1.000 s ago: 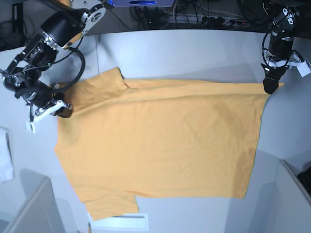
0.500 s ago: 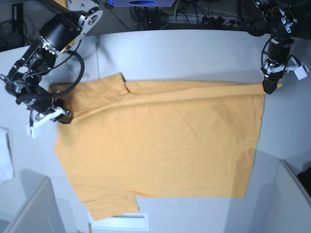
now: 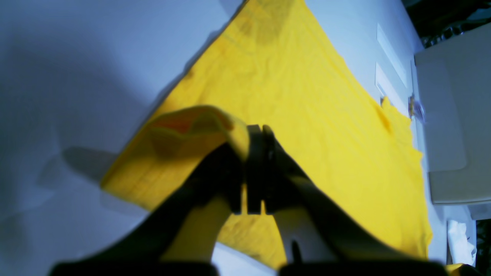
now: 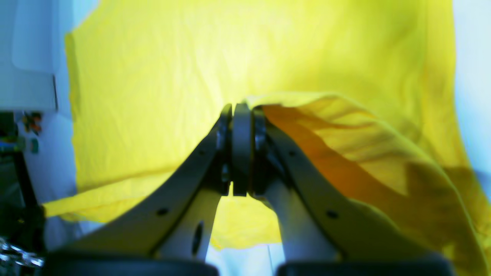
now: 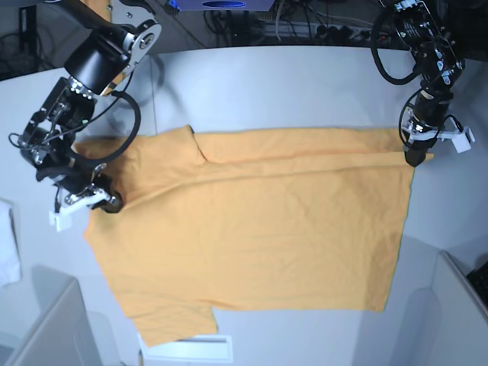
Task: Fold the T-shirt properly
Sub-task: 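Drag the held shoulder edges across the table to flatten the shirt, then regrasp the shirt's shoulder edges with both grippers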
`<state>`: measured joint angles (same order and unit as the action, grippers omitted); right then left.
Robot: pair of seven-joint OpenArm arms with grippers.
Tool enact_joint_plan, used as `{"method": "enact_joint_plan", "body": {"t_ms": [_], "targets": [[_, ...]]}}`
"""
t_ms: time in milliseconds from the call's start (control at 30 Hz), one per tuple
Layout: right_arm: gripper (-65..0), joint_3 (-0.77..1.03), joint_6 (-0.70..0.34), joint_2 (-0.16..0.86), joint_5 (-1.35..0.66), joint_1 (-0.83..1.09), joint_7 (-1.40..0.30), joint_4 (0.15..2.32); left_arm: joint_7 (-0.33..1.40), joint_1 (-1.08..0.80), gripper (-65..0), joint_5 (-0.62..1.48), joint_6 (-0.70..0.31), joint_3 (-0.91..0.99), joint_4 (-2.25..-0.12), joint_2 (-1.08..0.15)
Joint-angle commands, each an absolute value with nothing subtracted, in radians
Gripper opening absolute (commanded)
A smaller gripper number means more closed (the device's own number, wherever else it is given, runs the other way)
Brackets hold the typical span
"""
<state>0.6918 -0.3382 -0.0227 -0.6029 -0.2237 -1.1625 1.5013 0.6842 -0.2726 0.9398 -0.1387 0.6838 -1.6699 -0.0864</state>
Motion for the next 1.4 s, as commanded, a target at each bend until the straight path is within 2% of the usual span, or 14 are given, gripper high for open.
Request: {"method": "enact_joint_plan", "body": {"t_ms": [0, 267, 600, 1033, 1367], "targets": [[-65.0, 0.690, -0.321, -0.008, -0.624, -0.248, -1.142, 1.501, 0.668, -0.262, -65.0, 0.946, -0.145, 0.687, -1.664, -0.097], [-65.0, 0.688, -0.306, 0.044, -0.625, -0.268, -1.070, 1.383, 0.664, -0.182, -65.0, 0.944, -0.145, 0.581, -1.577, -0.151], [-65.0, 0.673, -0.306, 0.082, -0.625, -0.306, -0.992, 1.268, 0.667, -0.102, -65.0, 0.860, -0.145, 0.573, -1.532, -0.148], [-65.0, 0.519, -0.305, 0.097, -0.625, -0.337, -0.986, 1.245, 0.668, -0.058, -65.0, 0.862, -0.145, 0.572, -1.483, -0.200], [-65.0, 0.512, -0.303, 0.117, -0.624, -0.375, -0.955, 1.142, 0.667, -0.013, -65.0, 0.860, -0.145, 0.476, -1.438, -0.229]]}}
